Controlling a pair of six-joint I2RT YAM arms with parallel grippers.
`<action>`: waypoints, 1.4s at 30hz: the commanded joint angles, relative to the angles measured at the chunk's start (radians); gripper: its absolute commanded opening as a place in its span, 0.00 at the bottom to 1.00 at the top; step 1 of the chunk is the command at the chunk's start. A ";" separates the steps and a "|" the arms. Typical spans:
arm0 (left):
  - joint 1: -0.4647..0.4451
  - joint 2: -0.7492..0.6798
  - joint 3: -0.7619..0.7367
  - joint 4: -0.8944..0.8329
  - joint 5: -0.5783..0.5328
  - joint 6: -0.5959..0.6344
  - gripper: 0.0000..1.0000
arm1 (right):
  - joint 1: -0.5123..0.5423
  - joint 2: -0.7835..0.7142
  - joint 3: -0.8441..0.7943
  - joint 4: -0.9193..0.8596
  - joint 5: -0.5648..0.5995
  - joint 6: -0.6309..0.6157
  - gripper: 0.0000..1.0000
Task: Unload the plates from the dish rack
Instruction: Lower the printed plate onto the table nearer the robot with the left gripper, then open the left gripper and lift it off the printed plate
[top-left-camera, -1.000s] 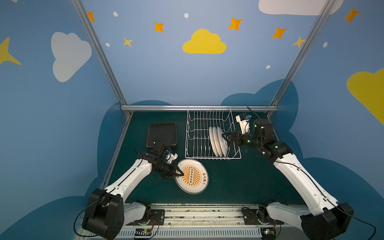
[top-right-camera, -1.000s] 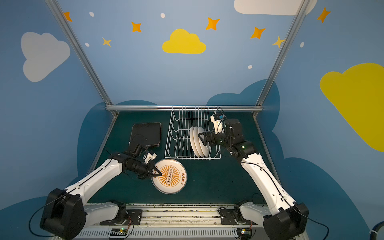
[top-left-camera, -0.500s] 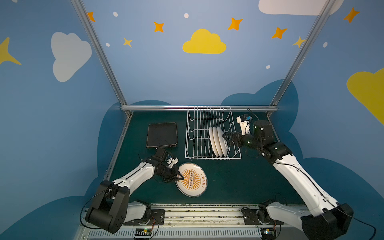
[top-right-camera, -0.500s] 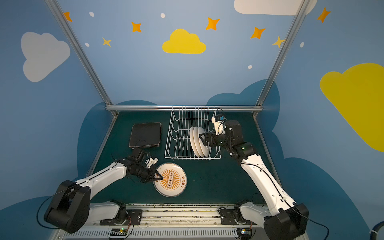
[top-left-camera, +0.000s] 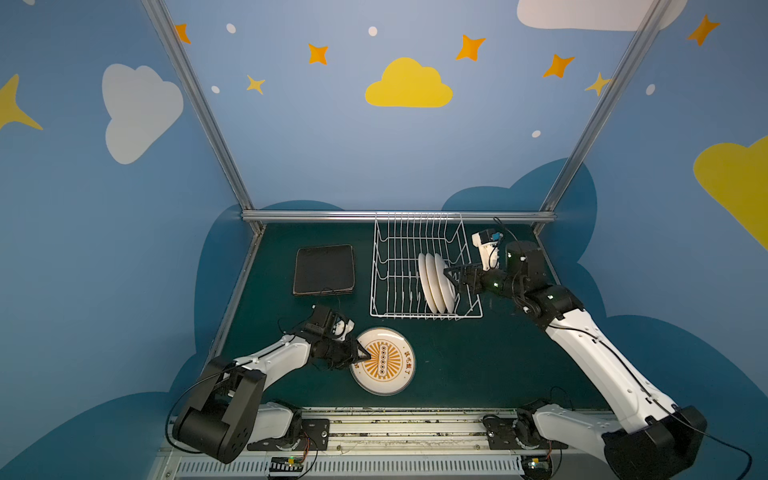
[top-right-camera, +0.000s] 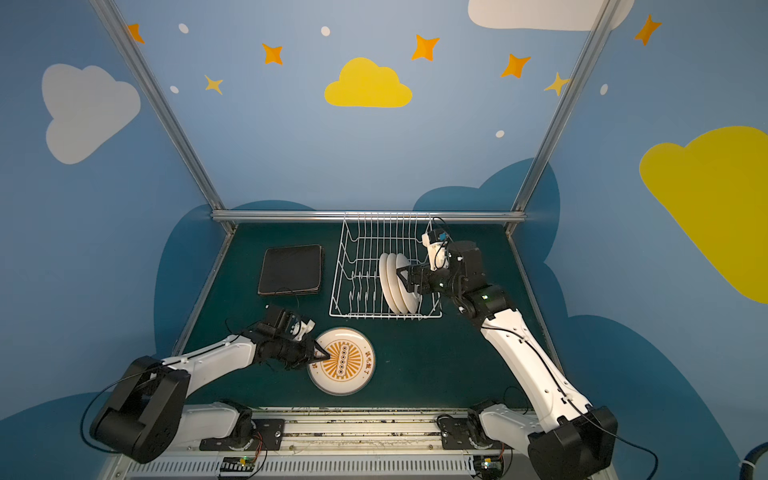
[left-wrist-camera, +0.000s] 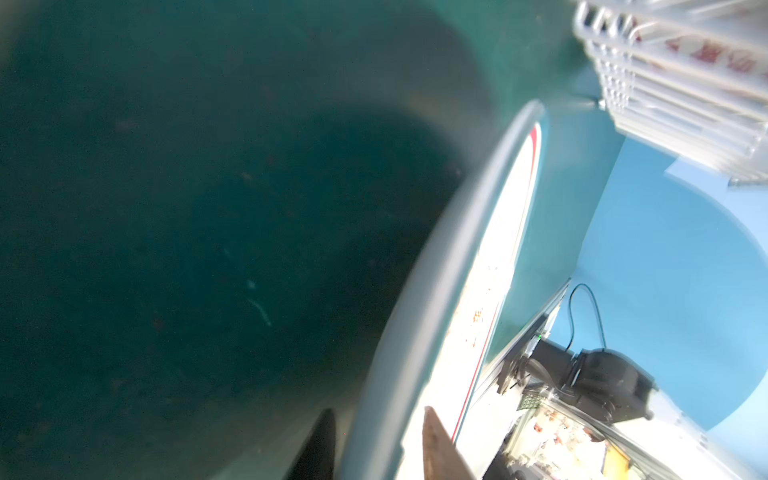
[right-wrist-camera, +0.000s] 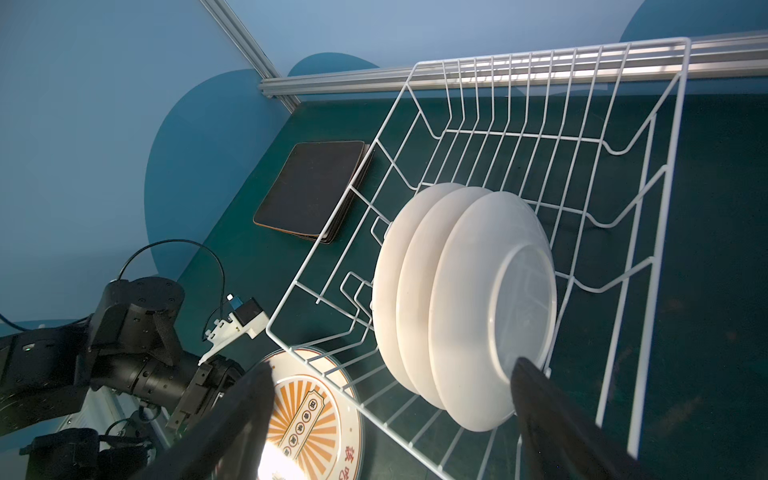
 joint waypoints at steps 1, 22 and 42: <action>-0.003 0.009 -0.004 0.044 -0.020 -0.022 0.44 | 0.007 0.000 -0.004 0.027 0.006 0.009 0.89; -0.008 -0.075 0.061 -0.114 -0.219 -0.040 0.99 | 0.012 0.028 0.024 0.008 0.010 -0.006 0.89; 0.076 -0.204 0.451 -0.372 -0.346 0.104 0.99 | 0.010 0.051 0.084 -0.077 0.111 -0.019 0.89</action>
